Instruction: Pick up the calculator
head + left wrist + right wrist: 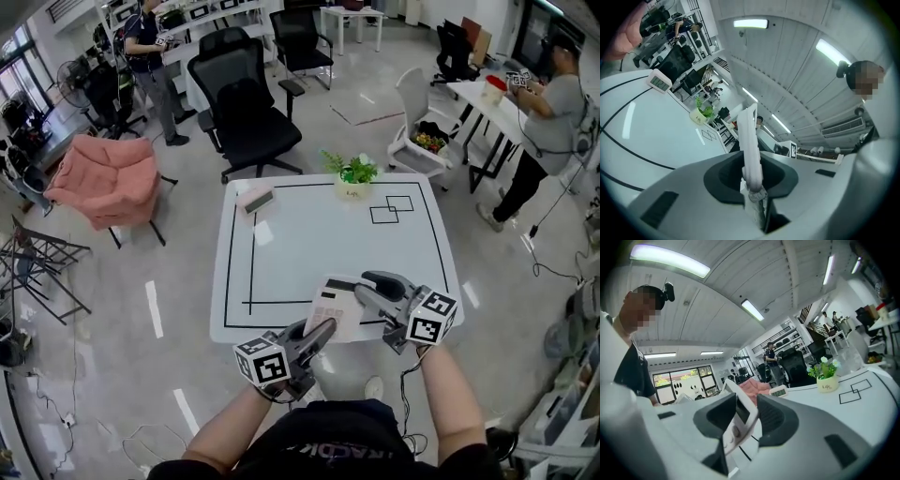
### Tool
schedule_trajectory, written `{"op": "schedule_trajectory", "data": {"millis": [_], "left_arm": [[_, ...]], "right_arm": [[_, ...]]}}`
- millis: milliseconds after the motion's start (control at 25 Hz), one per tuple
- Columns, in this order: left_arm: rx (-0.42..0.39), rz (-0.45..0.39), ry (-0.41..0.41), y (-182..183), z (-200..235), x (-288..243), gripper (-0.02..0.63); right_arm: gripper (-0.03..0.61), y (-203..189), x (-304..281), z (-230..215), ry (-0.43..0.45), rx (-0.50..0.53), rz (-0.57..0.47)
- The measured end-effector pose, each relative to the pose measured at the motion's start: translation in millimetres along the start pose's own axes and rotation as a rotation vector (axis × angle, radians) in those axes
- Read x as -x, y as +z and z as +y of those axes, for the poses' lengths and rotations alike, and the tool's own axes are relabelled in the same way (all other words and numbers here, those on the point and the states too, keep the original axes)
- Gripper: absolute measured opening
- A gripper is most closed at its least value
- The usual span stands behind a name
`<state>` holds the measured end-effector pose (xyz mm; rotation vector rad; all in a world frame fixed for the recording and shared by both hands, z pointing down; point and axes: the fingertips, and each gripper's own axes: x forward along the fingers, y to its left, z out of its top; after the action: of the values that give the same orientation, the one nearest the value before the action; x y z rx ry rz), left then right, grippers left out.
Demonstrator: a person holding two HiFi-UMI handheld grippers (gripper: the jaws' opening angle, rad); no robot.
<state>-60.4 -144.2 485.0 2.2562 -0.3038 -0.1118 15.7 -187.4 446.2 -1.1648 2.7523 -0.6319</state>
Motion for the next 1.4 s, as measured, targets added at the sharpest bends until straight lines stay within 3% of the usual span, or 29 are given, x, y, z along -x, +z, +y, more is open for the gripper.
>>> {"op": "schedule_trajectory", "data": {"millis": [280,400,520,800,1000,1400], "left_arm": [[0.026,-0.103,0.031,-12.5,-20.7,1.1,0.066],[0.005,-0.160,0.095,-20.3,-30.2,2.4,0.066],[-0.043,-0.218,0.188,-27.5,-44.2,5.3,0.066],[-0.175,-0.340,0.399,-54.0,-96.3,22.7,0.066],[-0.248,-0.390,0.515,-86.3,-137.1,36.6,0.066],[-0.254,-0.415,0.555,-123.2,-166.9,43.7,0.066]], "right_arm": [[0.124,11.8,63.6,-11.2,-0.152,-0.014,-0.123],[0.122,9.7,97.3,-11.6,-0.247,0.076,-0.113],[0.002,3.6,124.1,1.0,-0.302,0.205,-0.062],[0.002,-9.8,171.2,58.4,-0.255,0.329,-0.027],[0.002,-22.2,203.7,87.5,-0.219,0.321,-0.034],[0.002,-39.3,239.0,100.6,-0.210,0.282,-0.045]]}}
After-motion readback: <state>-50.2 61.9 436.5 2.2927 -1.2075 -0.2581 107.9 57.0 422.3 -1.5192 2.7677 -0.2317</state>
